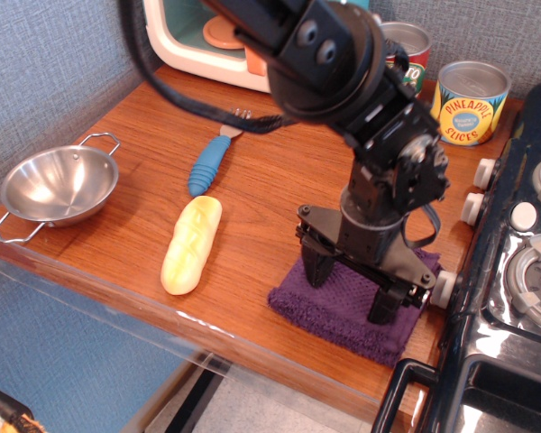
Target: Put the napkin in front of the cans.
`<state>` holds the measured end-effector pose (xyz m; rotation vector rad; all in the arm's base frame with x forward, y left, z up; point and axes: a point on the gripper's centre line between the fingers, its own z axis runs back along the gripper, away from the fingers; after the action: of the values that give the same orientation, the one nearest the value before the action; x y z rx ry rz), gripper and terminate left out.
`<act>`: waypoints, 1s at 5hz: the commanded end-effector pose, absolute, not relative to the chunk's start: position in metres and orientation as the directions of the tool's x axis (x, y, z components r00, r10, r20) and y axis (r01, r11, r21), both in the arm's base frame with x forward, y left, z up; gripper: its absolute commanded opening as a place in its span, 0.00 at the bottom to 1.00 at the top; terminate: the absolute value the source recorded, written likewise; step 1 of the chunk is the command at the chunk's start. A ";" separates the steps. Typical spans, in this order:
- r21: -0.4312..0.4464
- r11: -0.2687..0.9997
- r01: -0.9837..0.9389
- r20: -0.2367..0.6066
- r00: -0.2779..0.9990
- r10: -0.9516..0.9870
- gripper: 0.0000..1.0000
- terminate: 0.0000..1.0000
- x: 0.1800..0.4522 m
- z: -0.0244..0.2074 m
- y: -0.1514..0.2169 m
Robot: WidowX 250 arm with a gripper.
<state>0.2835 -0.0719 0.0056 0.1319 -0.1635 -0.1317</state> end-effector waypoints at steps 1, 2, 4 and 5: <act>0.161 0.985 0.058 0.018 0.998 -0.062 1.00 0.00 0.298 -0.034 -0.045; 0.154 0.988 0.005 0.032 0.999 -0.010 1.00 0.00 0.326 -0.031 -0.034; 0.127 0.991 -0.040 0.079 0.996 0.030 1.00 0.00 0.387 -0.018 -0.022; 0.118 0.993 -0.022 0.091 0.996 0.011 1.00 0.00 0.408 -0.015 -0.028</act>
<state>0.4154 -0.0402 0.0093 0.1064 -0.1437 0.0060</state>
